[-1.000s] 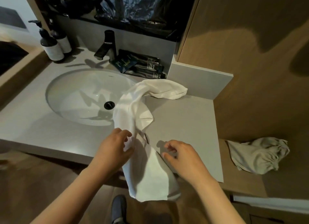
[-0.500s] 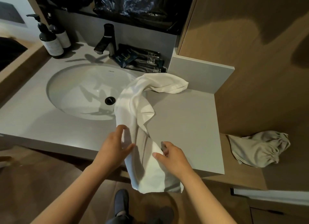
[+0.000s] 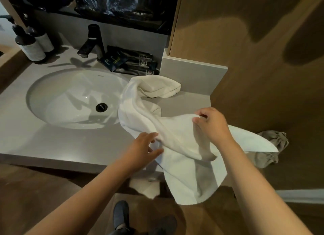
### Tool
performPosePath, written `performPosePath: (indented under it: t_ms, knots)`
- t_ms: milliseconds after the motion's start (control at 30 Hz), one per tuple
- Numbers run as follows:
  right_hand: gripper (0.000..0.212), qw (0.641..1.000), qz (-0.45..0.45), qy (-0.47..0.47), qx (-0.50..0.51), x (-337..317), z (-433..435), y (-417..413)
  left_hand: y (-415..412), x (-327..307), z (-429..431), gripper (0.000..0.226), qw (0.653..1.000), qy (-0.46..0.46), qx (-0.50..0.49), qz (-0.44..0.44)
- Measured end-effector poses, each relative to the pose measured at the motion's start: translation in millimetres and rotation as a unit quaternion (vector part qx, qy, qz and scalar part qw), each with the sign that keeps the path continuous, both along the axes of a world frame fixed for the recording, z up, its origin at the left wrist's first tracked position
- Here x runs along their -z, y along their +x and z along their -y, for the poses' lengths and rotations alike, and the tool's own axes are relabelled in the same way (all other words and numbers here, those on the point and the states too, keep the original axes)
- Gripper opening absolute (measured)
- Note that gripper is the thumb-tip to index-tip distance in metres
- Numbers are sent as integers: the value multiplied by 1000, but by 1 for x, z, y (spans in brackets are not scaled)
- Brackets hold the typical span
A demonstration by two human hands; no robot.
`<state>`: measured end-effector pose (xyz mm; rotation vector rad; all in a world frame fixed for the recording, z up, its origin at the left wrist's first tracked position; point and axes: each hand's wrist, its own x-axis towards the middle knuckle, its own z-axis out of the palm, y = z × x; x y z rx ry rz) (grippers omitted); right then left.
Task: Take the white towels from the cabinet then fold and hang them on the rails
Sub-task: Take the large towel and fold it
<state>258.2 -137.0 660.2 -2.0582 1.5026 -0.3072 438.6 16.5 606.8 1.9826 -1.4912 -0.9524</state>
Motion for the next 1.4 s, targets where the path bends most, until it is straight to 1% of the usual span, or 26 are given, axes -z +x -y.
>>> performPosePath:
  t_ms: [67, 100, 167, 267, 333, 433, 533, 600, 700, 767, 833, 900, 933, 967, 1033, 1067, 1133, 1200, 1267, 1367, 1400]
  knots:
    - [31, 1000, 9, 16, -2, -3, -1, -4, -6, 3, 10, 56, 999, 18, 15, 21]
    - [33, 1000, 16, 19, -1, -2, -6, -9, -8, 5, 14, 56, 999, 19, 23, 32]
    - [31, 999, 28, 24, -1, 7, -22, -25, -8, 7, 20, 52, 998, 13, 32, 48]
    - [29, 996, 43, 72, 33, 29, -50, -55, -8, 7, 22, 40, 998, -4, 37, 60]
    - [30, 990, 58, 98, 80, 47, -64, -75, -11, 5, 22, 38, 995, -42, 39, 83]
    - [32, 981, 63, 123, 136, 65, -76, -95, -16, -1, 30, 41, 983, -121, 71, 120]
    - [35, 976, 75, 136, 155, 71, -80, -103, -20, -8, 51, 42, 969, -151, 109, 163]
    - [34, 979, 81, 127, 141, 70, -78, -103, -21, -6, 67, 49, 963, -128, 131, 196]
    - [38, 982, 99, 109, 115, 69, -74, -91, -16, 3, 80, 57, 954, -60, 147, 254]
    - [50, 985, 102, 105, 86, 69, -70, -79, -11, 7, 83, 61, 955, -30, 137, 260]
    - [58, 989, 77, 110, 63, 71, -67, -66, -5, 8, 87, 72, 961, -14, 113, 251]
    - [48, 993, 37, 101, 55, 72, -65, -54, 2, 7, 91, 82, 962, 7, 107, 252]
    - [42, 994, 25, 92, 58, 73, -65, -51, 5, 6, 92, 80, 958, 21, 115, 262]
    - [39, 993, 26, 87, 70, 75, -65, -50, 6, 5, 91, 74, 951, 31, 130, 279]
    - [43, 990, 35, 96, 102, 78, -65, -56, 5, 4, 87, 59, 938, 32, 160, 307]
    - [46, 988, 27, 109, 104, 80, -64, -61, 4, 5, 84, 53, 936, 26, 165, 309]
    - [40, 989, -10, 128, 74, 84, -63, -73, 2, 8, 76, 46, 945, 4, 151, 290]
    - [26, 992, -22, 119, 39, 87, -64, -82, 1, 9, 70, 42, 957, -20, 129, 260]
    - [20, 994, -3, 109, 17, 84, -64, -88, 1, 7, 69, 37, 964, -45, 111, 237]
    - [21, 992, 39, 117, 3, 72, -58, -91, 3, 4, 71, 31, 972, -87, 74, 208]
    - [20, 992, 35, 123, -4, 68, -54, -93, 5, 4, 72, 31, 973, -91, 70, 200]
